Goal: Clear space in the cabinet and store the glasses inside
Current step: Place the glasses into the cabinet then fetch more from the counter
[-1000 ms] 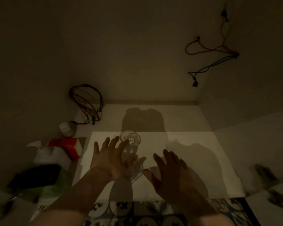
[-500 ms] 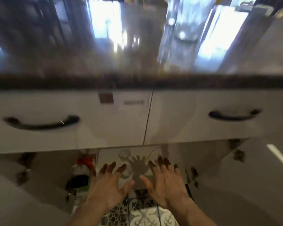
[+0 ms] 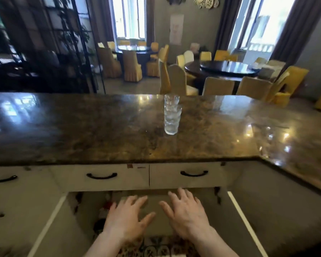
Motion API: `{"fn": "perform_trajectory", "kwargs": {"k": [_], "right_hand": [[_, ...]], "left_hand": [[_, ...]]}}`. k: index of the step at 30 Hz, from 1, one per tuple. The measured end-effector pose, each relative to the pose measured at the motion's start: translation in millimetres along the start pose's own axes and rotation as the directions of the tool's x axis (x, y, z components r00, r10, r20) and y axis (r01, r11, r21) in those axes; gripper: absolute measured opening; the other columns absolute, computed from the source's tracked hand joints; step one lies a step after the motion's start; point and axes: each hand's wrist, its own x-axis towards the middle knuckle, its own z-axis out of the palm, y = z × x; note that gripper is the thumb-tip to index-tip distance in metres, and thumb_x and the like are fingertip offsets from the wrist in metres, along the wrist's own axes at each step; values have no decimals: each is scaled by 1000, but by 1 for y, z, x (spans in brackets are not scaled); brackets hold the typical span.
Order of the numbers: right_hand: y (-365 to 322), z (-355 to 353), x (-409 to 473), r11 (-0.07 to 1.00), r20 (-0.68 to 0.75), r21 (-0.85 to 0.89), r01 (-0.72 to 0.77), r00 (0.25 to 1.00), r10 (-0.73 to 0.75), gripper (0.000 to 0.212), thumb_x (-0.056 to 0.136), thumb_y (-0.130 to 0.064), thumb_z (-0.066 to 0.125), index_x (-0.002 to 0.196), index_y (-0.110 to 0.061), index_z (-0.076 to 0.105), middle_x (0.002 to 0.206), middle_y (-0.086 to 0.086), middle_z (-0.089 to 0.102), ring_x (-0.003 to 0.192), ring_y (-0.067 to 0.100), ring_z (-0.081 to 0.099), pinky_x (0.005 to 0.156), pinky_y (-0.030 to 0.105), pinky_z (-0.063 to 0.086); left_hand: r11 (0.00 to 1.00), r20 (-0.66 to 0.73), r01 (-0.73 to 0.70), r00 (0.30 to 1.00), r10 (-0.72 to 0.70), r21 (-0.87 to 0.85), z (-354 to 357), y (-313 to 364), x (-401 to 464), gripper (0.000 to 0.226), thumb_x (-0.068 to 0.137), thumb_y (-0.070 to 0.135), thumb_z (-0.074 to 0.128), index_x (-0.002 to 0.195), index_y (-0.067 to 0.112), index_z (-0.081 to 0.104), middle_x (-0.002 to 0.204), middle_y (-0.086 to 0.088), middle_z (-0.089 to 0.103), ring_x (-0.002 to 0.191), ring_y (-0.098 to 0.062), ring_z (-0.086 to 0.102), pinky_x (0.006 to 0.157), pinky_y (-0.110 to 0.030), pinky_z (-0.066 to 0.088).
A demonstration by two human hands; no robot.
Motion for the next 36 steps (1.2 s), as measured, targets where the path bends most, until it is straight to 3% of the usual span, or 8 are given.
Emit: {"fn": "perform_trajectory", "kwargs": {"k": [9, 16, 26, 36], "right_hand": [[-1, -134, -65, 992, -351, -72, 105, 928, -123, 71, 96, -69, 18, 156, -31, 26, 167, 7, 16, 154, 26, 5, 124, 51, 9], [5, -203, -82, 992, -455, -39, 116, 882, -121, 65, 99, -64, 24, 156, -30, 26, 167, 8, 15, 154, 26, 5, 124, 51, 11], [25, -222, -32, 987, -470, -53, 151, 868, -158, 66, 99, -65, 25, 155, -31, 25, 166, 9, 17, 154, 27, 10, 124, 48, 15], [30, -250, 126, 995, -434, -27, 95, 896, -97, 66, 97, -63, 38, 155, -32, 27, 165, 7, 20, 152, 27, 18, 120, 47, 24]], "left_hand": [[997, -366, -73, 927, 81, 35, -116, 60, -55, 77, 83, 82, 34, 151, 46, 25, 160, 10, 30, 147, -14, 25, 122, -47, 15], [990, -495, -136, 858, 134, 33, -173, 95, -51, 79, 85, 77, 42, 153, 45, 18, 162, 6, 24, 149, -18, 21, 122, -47, 13], [990, -547, -140, 826, 136, 34, -182, 98, 4, 84, 81, 78, 47, 151, 47, 12, 161, 7, 25, 148, -18, 23, 120, -45, 16], [973, -427, -195, 896, 123, -128, -187, 85, 160, 100, 70, 83, 57, 150, 50, 8, 163, 10, 19, 149, -19, 19, 119, -45, 22]]}}
